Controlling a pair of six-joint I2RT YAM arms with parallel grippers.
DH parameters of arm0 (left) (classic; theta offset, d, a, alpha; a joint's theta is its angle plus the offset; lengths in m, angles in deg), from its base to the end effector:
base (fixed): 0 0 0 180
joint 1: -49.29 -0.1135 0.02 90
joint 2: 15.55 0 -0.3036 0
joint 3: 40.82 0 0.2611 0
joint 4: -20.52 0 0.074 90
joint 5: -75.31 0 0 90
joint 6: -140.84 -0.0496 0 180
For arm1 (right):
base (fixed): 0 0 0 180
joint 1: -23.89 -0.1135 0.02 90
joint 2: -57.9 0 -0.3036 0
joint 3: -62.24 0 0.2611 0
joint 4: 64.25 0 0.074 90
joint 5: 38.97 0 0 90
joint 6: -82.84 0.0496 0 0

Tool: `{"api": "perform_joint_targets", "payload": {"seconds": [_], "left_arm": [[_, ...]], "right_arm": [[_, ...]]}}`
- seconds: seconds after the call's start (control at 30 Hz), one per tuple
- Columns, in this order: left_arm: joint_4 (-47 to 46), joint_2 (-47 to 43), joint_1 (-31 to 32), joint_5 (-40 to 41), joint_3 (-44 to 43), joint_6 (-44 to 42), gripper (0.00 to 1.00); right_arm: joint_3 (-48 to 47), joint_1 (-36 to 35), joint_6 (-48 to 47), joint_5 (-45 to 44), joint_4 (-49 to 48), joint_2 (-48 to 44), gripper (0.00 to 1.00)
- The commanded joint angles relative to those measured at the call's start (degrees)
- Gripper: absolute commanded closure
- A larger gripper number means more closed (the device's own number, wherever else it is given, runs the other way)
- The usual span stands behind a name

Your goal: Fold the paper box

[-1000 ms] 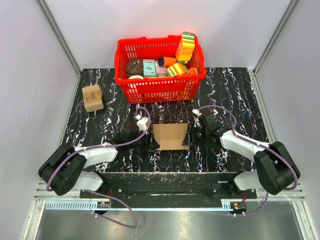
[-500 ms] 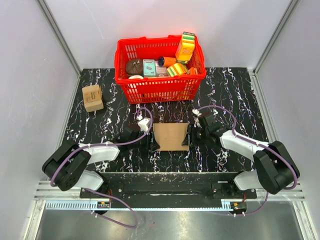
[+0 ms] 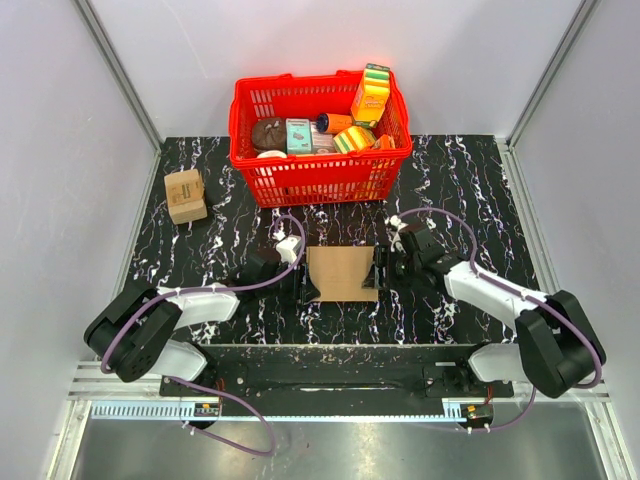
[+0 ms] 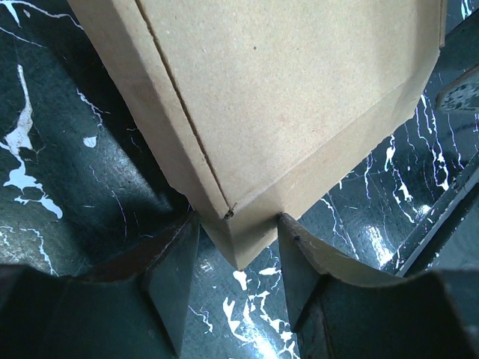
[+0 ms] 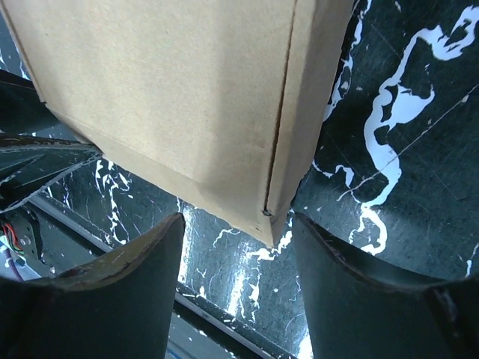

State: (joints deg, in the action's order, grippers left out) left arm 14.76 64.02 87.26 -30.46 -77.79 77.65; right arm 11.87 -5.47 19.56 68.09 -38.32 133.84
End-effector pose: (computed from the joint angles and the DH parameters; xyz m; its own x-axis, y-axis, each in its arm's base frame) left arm 0.1925 -0.1673 0.1624 -0.7663 0.0474 -0.6408 0.4683 0.7241 -0.5064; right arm 0.2172 0.1389 0.2003 -0.8916 -0.0084 -0.4528 -0.2542 0.8368 0.4850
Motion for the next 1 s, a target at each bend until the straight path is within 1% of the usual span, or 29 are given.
{"api": "perform_joint_targets", "payload": {"seconds": [0.0,0.17,0.27,0.33,0.43,0.6,0.73,0.87,0.97], "left_arm": [[-1.87,-1.44,0.26,0.04,-2.25,-1.14,0.50],[-1.61,-1.61,0.26,0.04,-2.42,-1.23,0.50],[-1.43,-1.87,0.26,0.04,-2.51,-1.23,0.50],[-1.26,-1.96,0.26,0.04,-2.60,-1.32,0.49],[-1.08,-2.05,0.26,0.04,-2.69,-1.32,0.49],[-1.17,-1.96,0.34,0.12,-2.77,-1.41,0.50],[-1.17,-1.79,0.26,0.04,-2.86,-1.32,0.50],[-1.34,-1.52,0.26,0.04,-2.86,-1.41,0.49],[-1.34,-1.61,0.26,0.04,-2.95,-1.41,0.50]], "right_arm": [[-3.61,0.71,-1.67,-3.34,1.59,-3.16,0.34],[-5.10,0.89,-2.37,-6.25,3.09,-5.62,0.34],[-5.54,0.98,-2.64,-5.73,1.69,-6.24,0.40],[-5.90,0.98,-3.08,-3.62,-0.24,-6.16,0.45],[-6.51,0.98,-3.52,-0.11,-3.75,-5.02,0.50],[-7.66,0.98,-3.69,4.03,-9.82,-1.77,0.53],[-8.79,0.98,-4.13,3.07,-14.12,2.27,0.54],[-10.29,0.98,-4.66,2.28,-16.68,7.98,0.55],[-10.73,0.98,-4.57,1.14,-18.09,10.44,0.55]]}}
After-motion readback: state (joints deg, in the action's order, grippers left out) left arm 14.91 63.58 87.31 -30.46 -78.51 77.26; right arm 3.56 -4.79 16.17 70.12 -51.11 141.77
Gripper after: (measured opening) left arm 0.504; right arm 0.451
